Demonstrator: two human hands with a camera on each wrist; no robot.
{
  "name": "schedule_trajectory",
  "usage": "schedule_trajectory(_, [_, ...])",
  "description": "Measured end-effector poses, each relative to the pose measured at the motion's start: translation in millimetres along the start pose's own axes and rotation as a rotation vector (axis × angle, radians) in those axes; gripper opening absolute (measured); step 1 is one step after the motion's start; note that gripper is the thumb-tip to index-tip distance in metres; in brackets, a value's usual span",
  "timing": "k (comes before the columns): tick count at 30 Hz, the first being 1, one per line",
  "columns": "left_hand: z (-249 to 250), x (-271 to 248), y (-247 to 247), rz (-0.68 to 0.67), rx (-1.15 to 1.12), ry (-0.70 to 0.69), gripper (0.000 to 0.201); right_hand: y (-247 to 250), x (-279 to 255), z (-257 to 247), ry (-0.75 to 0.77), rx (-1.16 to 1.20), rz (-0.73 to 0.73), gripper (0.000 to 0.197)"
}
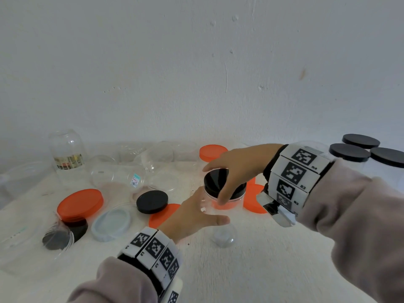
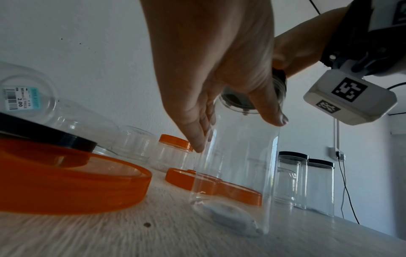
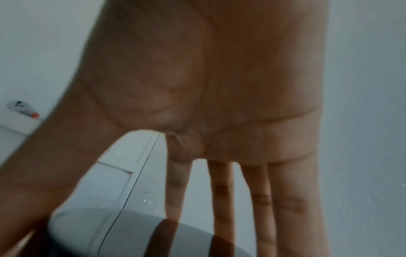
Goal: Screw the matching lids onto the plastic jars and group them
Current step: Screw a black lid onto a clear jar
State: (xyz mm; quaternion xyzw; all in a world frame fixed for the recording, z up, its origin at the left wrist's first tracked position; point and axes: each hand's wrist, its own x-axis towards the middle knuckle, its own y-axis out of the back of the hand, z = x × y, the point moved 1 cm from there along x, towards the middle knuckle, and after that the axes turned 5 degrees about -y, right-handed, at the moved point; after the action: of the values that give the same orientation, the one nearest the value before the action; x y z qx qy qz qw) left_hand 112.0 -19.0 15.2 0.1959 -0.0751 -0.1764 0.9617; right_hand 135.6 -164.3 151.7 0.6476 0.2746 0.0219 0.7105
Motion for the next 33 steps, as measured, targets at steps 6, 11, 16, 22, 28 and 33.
schedule_trajectory(6, [1, -1, -1, 0.019, 0.005, -0.006, 0.09, 3, 0, 0, 0.063, 0.013, 0.036, 0.079])
schedule_trajectory(11, [1, -3, -1, 0.037, 0.025, 0.003, 0.076, -6, 4, -1, -0.014, 0.033, 0.149, 0.072])
schedule_trajectory(16, [2, -3, -2, 0.034, 0.033, -0.005, 0.08, -7, 7, -1, -0.052, 0.004, 0.092, 0.082])
schedule_trajectory(22, [2, -2, -2, 0.041, 0.016, -0.009, 0.085, 6, 0, 1, 0.056, -0.045, -0.031, 0.083])
schedule_trajectory(28, [0, -2, -3, 0.042, 0.014, -0.012, 0.082, 5, 2, 2, 0.038, -0.015, 0.011, 0.078])
schedule_trajectory(33, [-1, -3, -3, 0.041, 0.013, -0.004, 0.072, -9, 7, -1, -0.038, -0.029, 0.157, 0.079])
